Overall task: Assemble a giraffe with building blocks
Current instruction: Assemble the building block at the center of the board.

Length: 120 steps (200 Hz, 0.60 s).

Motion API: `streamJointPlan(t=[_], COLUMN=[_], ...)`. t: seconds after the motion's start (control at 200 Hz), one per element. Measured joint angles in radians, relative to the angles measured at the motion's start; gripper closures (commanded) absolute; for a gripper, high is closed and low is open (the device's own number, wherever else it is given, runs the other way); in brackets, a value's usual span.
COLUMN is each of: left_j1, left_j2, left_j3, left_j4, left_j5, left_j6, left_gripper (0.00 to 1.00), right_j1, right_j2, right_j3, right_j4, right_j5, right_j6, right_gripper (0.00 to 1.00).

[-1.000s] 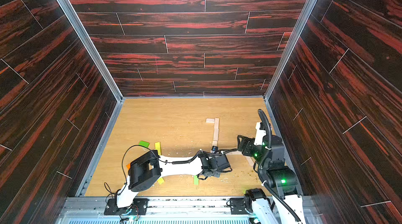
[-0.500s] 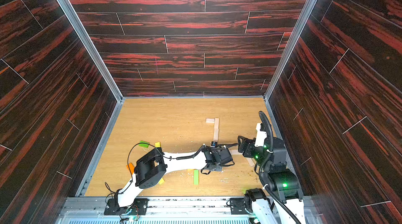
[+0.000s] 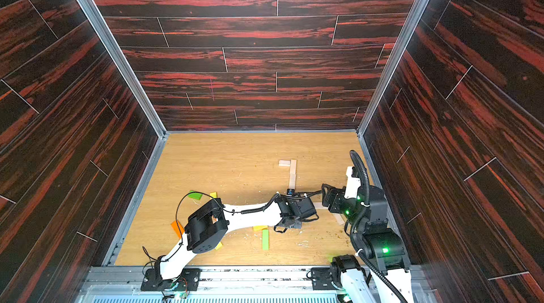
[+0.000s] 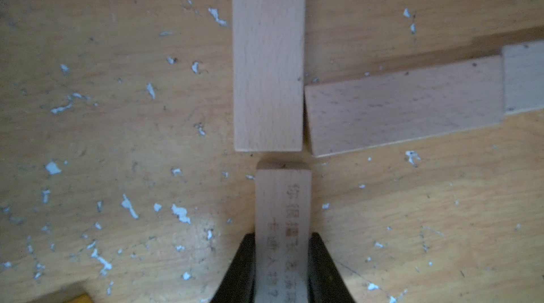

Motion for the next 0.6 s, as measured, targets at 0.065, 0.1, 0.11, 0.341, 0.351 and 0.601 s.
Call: streamJointPlan(t=[0.065,0.1,0.11,0.341,0.351,0.601], left_j1=[0.001,0.001,0.001,0.001,0.001,0.0], left_j2=[0.001,0.001,0.001,0.0,0.0,-0.047], left_j3=[0.002,0.002,0.002,0.004,0.004,-0.037], left_j4=[-0.002,-0.003,-0.003,-0.005,-0.006,-0.01], left_j5=[0.002,0.003,0.003,0.002,0.002,0.0], left_j6=[0.002,0.001,-0.005,0.0,0.0,0.006], left_gripper=[0.54,0.51,0.5,0.4,0.4,0.34], right_j1=[0.0,0.0,0.0,0.0,0.0,0.0], right_j2=[0.0,0.0,0.0,0.0,0.0,0.003], right_j3=[0.0,0.0,0.0,0.0,0.0,0.01], right_j4=[0.0,0.0,0.0,0.0,0.0,-0.006], right_j5=[0.0,0.0,0.0,0.0,0.0,0.0], right_j6=[0.0,0.0,0.0,0.0,0.0,0.0], right_gripper=[0.21,0.21,0.21,0.21,0.21,0.21])
